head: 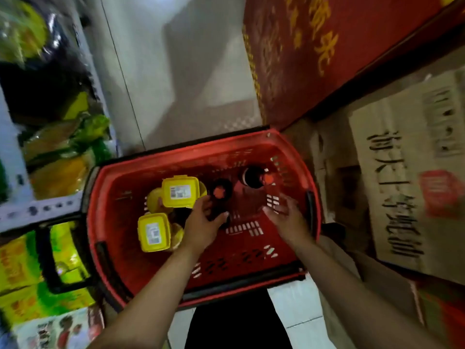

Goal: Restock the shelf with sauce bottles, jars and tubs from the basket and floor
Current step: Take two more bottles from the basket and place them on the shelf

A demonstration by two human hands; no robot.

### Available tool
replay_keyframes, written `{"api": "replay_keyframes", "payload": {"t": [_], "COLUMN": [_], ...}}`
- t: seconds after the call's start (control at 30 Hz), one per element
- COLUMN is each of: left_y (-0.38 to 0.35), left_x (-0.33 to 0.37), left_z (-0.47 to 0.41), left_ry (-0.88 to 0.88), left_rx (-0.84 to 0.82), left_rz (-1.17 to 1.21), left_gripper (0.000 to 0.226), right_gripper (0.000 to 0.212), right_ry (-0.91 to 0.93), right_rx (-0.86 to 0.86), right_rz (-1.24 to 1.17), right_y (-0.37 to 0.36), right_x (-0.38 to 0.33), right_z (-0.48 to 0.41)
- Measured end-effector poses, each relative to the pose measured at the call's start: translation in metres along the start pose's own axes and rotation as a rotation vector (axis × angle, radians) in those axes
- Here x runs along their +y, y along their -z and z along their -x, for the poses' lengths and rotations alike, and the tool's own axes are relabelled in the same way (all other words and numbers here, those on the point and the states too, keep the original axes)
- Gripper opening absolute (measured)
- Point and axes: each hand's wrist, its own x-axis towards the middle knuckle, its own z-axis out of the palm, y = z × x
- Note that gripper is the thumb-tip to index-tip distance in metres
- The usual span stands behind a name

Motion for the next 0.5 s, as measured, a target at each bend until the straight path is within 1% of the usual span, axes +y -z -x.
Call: {"api": "replay_keyframes", "payload": {"t": [0.07,0.17,0.23,0.3,0.33,0.4,0.5], "left_y": [-0.011,-0.025,-0.032,-0.037,-0.039,-0.042,-0.047], "left_x": [-0.011,-0.024,-0.033,-0.043,-0.045,-0.048,-0.053], "left_z": [-0.02,-0.046,-0.061,-0.073,-0.077,-0.085,-0.097], "left_ry": [-0.048,-0.065,-0.075,-0.085,-0.081,-0.079,-0.098], "left_rx": [0.032,0.037,0.063,0.089,0.096,0.112,0.138], "left_rz": [-0.036,-0.009,0.013,0.015,0.011,0.01,0.008], "left_gripper": [0.065,0.077,0.079,0.079,0.077,0.066,0.054], "right_gripper": [0.057,0.062,0.067,0.067,0.066,0.066,0.069], "right_ry": [0.031,0.024,0.033,0.063,0.078,0.082,0.083], "right_rx": [0.013,0.005,0.007,0.011,0.015,0.027,0.048], "right_rz": [0.012,-0.015,-0.016,0.013,0.035,0.077,0.085], "right_y": [-0.007,-0.019,-0.025,-0.03,-0.033,-0.036,-0.043], "right_x": [0.009,0.02,0.028,0.034,0.038,0.041,0.044], "right_z": [-0.024,-0.053,-0.071,-0.084,-0.09,-0.099,-0.112]}}
